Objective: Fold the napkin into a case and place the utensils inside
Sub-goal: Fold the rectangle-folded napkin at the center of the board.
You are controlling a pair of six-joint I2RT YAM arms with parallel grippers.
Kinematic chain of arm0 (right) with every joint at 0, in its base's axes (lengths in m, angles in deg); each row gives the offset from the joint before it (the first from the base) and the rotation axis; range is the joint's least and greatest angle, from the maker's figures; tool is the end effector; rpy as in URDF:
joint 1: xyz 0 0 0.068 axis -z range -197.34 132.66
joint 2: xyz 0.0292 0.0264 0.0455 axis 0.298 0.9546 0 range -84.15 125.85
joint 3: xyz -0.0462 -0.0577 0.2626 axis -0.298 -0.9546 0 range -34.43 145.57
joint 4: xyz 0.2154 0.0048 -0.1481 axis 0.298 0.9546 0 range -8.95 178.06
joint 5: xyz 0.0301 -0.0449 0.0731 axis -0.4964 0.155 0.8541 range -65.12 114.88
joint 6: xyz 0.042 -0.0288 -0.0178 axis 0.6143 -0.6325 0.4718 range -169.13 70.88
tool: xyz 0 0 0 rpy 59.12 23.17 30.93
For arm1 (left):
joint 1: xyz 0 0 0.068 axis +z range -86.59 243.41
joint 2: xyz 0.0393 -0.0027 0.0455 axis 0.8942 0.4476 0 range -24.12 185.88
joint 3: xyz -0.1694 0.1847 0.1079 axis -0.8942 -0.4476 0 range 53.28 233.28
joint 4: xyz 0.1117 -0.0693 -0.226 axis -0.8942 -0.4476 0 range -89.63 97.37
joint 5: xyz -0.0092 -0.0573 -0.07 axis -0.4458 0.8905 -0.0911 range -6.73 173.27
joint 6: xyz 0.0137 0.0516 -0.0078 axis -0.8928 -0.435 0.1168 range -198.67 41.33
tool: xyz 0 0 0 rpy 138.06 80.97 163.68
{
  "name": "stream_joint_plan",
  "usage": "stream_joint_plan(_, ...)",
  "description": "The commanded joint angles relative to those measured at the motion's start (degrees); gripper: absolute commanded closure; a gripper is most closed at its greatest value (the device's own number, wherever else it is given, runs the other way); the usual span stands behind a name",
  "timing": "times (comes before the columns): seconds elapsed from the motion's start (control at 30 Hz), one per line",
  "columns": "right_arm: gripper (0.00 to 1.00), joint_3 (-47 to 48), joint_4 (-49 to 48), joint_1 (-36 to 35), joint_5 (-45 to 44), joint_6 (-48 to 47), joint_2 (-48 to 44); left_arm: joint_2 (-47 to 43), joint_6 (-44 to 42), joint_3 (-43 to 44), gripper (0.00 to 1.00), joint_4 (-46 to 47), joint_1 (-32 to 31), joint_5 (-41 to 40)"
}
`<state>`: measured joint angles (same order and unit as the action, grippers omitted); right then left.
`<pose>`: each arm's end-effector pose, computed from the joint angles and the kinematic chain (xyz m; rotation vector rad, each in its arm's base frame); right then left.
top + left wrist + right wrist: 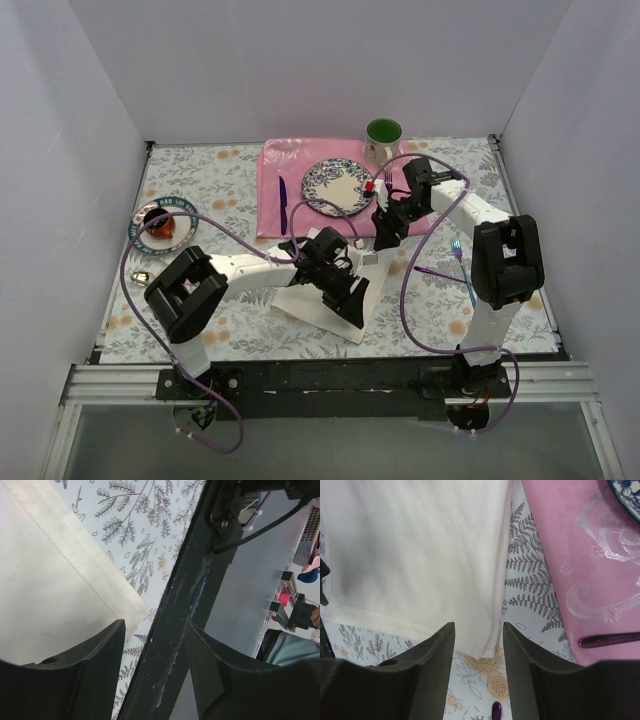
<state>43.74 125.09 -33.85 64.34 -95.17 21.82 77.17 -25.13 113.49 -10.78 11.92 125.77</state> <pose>0.3474 0.1265 0.2097 -1.4541 2.1110 0.7833 0.1974 -0.2865 0.1705 -0.2329 -2.6201 1.1902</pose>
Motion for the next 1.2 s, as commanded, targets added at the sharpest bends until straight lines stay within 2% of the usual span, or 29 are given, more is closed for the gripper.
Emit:
stream_joint_plan(0.0,0.49,3.39,3.95,0.43,2.46,1.65,-1.74,-7.42,-2.38,1.14,0.48,-3.19,-0.2,-0.48)
stream_joint_plan(0.07,0.52,4.18,4.48,0.43,1.76,2.88,-0.34,-9.96,-3.79,0.88,0.47,-4.87,0.33,-1.01)
stream_joint_plan(0.17,0.57,4.45,5.71,0.52,-0.43,3.94,1.07,-12.86,-4.31,0.0,0.43,-9.08,5.15,-0.41)
stream_joint_plan(0.3,0.67,4.09,5.89,0.43,-1.32,5.52,1.25,-14.89,-11.33,0.18,0.44,-16.72,17.6,4.07)
stream_joint_plan(0.4,0.73,5.58,7.11,0.25,2.01,7.89,1.95,-14.64,-18.27,-0.53,0.47,-22.96,25.01,8.11)
stream_joint_plan(0.43,0.74,6.37,8.95,0.17,4.81,8.33,2.48,-13.94,-20.64,-0.61,0.48,-25.07,26.94,13.61)
stream_joint_plan(0.47,0.75,6.99,9.66,-0.18,6.05,9.64,3.61,-12.89,-23.02,-0.62,0.49,-29.27,31.05,15.92)
stream_joint_plan(0.57,0.75,7.35,10.02,-1.15,11.41,11.93,4.77,-8.93,-26.99,-2.28,0.51,-33.08,35.64,22.26)
stream_joint_plan(0.7,0.75,4.89,7.04,-3.17,15.46,16.23,4.94,-6.47,-27.08,-4.74,0.53,-31.33,37.95,26.31)
stream_joint_plan(0.8,0.75,2.87,3.96,-4.4,16.7,19.22,5.73,-3.66,-24.63,-5.62,0.54,-28.52,38.21,25.62)
stream_joint_plan(0.97,0.76,1.64,4.13,-4.93,14.95,19.24,10.21,3.28,-24.88,-4.75,0.56,-28.25,38.39,25.0)
stream_joint_plan(1.17,0.76,-2.84,4.75,-5.02,14.85,18.53,12.06,4.26,-25.06,-3.61,0.56,-28.34,38.39,23.42)
